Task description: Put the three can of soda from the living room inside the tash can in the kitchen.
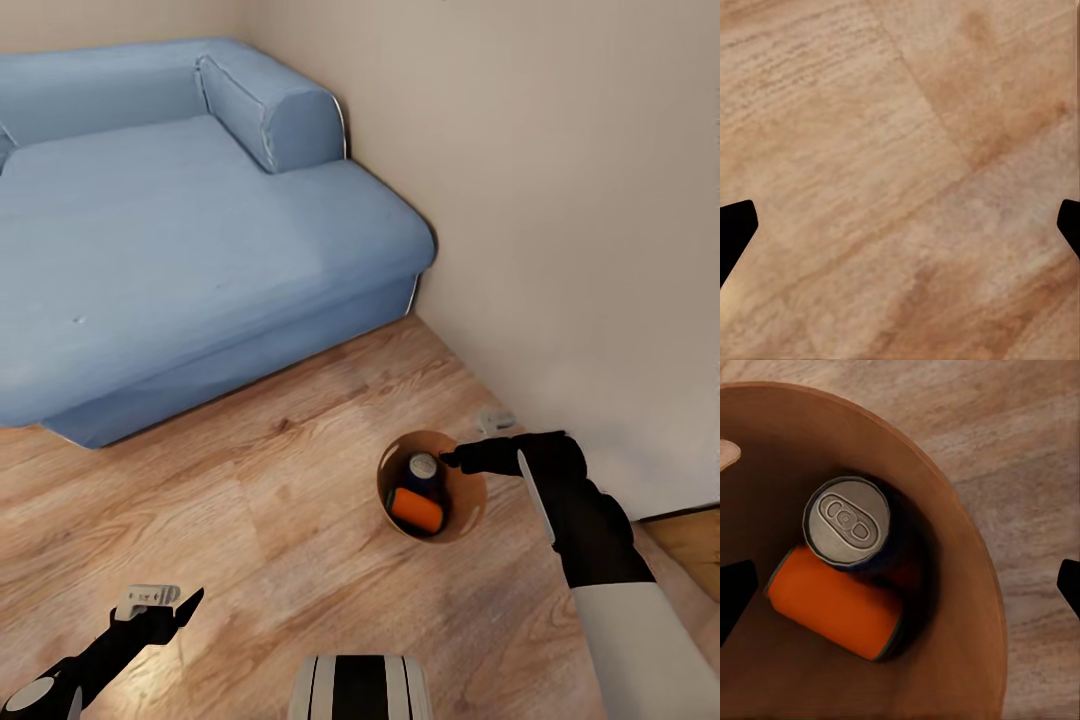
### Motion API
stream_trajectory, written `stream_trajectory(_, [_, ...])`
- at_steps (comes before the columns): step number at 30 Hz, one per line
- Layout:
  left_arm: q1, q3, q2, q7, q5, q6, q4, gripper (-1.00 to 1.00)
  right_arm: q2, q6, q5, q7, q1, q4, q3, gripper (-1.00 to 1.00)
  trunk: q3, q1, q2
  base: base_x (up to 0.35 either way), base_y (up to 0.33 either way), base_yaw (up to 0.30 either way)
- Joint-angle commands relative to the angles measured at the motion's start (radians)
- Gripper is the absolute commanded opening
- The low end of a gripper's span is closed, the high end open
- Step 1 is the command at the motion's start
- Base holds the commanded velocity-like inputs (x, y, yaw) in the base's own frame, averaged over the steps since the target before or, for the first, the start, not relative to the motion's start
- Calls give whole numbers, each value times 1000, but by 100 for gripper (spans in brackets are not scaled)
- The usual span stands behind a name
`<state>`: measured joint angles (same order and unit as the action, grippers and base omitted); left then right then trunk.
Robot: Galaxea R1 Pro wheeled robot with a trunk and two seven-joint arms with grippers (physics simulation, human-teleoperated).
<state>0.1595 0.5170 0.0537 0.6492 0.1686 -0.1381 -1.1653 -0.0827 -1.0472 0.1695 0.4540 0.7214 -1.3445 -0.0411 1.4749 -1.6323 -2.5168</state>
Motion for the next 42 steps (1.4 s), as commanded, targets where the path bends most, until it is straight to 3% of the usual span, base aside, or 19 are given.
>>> stream_trajectory(1, [0, 0, 0, 0, 0, 0, 0, 100, 0, 0, 0, 0, 0, 0, 0, 100, -4, 0, 0, 0, 0, 0])
stream_trajectory(22, [0, 0, 0, 0, -3, 0, 19, 100, 4, 0, -1, 0, -78, -110, -4, 100, -95, 10, 5, 0, 0, 19])
stream_trajectory(42, [0, 0, 0, 0, -3, 0, 20, 100, 2, 0, -1, 0, -92, -114, -2, 100, -172, 19, 10, 0, 0, 0])
